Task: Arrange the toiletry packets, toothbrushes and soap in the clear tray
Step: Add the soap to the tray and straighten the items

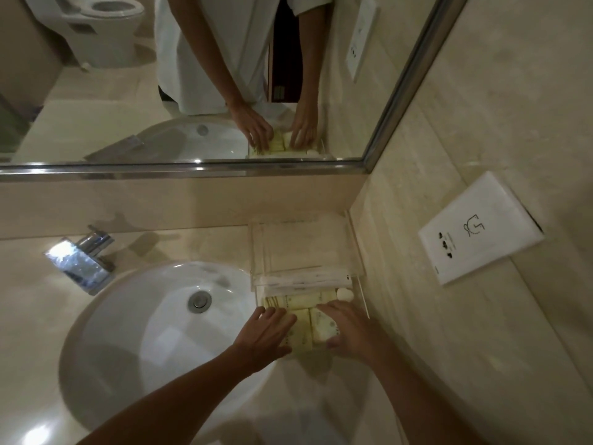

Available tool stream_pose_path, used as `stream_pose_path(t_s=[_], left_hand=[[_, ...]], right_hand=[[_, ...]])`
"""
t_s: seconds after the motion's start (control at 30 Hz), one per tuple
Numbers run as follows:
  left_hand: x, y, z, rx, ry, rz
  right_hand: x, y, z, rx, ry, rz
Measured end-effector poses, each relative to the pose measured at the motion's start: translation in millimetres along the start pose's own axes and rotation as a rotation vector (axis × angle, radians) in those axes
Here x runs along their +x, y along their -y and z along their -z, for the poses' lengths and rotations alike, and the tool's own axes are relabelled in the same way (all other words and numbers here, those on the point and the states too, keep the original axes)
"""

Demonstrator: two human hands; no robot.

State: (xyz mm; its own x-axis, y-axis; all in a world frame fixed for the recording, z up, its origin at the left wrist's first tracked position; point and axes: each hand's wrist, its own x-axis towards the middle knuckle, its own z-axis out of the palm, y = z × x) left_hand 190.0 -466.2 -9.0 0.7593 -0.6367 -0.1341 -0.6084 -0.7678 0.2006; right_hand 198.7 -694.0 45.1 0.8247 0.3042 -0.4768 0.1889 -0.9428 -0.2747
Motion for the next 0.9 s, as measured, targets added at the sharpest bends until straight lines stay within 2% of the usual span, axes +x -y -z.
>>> stream_pose_path(t_s=[0.2,0.43,0.6,0.7,0.9], left_hand=[[2,0,-1,-0.004,-0.001,-0.006],[5,-3,1,-0.049,0.072,0.01],[4,-2,-2,-0.053,0.038,-0.01],[-5,-4,-5,-0.021,-0.015,0.03],[-6,-31,-13,-0.019,-0.087,0.188]], right_hand=[[2,-14,-7,0.03,-0.024,0.004],[8,-19,-12,0.073,0.002,0.013],[3,-24,-15,0.11,-0.002,0.006],[-6,-21,-19,0.041,-0.106,0.027],[-5,7,-53,-0.001,-0.341,-0.109]])
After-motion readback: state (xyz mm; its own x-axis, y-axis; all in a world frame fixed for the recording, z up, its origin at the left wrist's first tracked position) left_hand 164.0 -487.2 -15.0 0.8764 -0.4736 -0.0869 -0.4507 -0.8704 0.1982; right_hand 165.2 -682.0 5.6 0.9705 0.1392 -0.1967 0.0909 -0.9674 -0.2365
